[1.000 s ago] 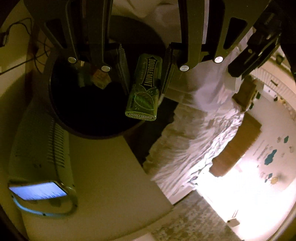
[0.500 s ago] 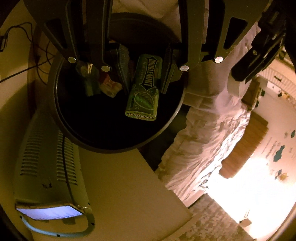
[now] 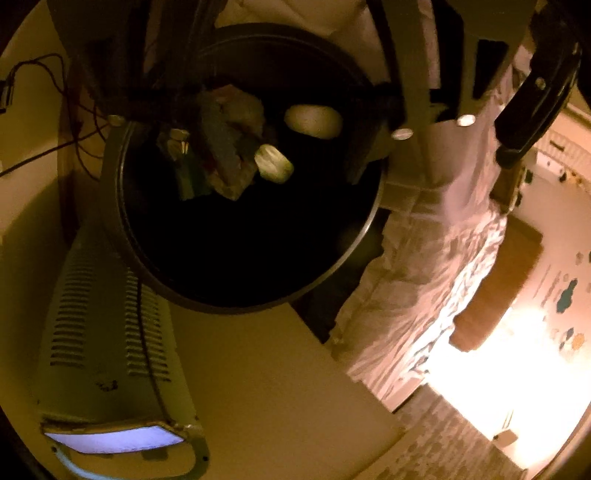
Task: Collect trash
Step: 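Move both open tools back over the table toward the remaining items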
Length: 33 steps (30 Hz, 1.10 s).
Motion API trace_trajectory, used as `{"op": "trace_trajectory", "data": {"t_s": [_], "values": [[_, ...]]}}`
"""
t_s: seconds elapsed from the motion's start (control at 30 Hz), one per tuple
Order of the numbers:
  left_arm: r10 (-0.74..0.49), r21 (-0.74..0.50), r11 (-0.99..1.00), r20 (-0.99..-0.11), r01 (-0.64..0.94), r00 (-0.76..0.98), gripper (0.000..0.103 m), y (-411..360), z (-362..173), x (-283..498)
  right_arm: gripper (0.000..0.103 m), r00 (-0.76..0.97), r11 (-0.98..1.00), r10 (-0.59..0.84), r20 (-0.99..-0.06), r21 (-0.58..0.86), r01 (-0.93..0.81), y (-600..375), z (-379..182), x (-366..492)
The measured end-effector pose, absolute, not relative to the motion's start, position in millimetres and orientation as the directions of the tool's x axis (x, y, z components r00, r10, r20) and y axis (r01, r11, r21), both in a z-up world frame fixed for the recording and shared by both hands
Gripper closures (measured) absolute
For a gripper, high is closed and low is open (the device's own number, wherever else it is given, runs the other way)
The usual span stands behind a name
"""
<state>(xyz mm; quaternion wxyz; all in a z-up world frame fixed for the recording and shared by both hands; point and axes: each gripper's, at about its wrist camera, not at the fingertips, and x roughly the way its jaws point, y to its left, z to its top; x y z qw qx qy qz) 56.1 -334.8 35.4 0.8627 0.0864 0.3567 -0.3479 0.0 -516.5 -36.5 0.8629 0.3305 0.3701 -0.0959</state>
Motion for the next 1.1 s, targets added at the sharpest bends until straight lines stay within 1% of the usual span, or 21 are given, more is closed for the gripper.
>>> {"op": "trace_trajectory", "data": {"t_s": [0.13, 0.2, 0.43, 0.7, 1.0, 1.1], "values": [[-0.541, -0.093, 0.745, -0.664, 0.661, 0.516, 0.030, -328, 43, 52, 0.040, 0.717, 0.773, 0.077, -0.693, 0.496, 0.396, -511, -29, 2], [-0.539, -0.091, 0.750, -0.658, 0.656, 0.526, 0.026, -322, 46, 50, 0.040, 0.724, 0.782, 0.078, -0.685, 0.492, 0.382, -505, -22, 3], [-0.506, -0.094, 0.796, -0.646, 0.598, 0.571, 0.026, -271, 52, 47, 0.040, 0.741, 0.829, 0.120, -0.660, 0.478, 0.292, -466, 0, 14], [-0.407, -0.119, 0.885, -0.669, 0.451, 0.622, 0.026, -176, 43, 54, 0.040, 0.727, 0.896, 0.228, -0.647, 0.432, 0.103, -387, 19, 42], [-0.242, -0.098, 0.961, -0.752, 0.258, 0.613, 0.026, -59, 7, 24, 0.040, 0.636, 0.917, 0.385, -0.669, 0.353, -0.184, -268, 29, 74], [-0.210, -0.129, 0.976, -0.768, 0.175, 0.605, 0.026, -25, -4, 22, 0.040, 0.602, 0.909, 0.417, -0.681, 0.316, -0.273, -225, 32, 78]]}}
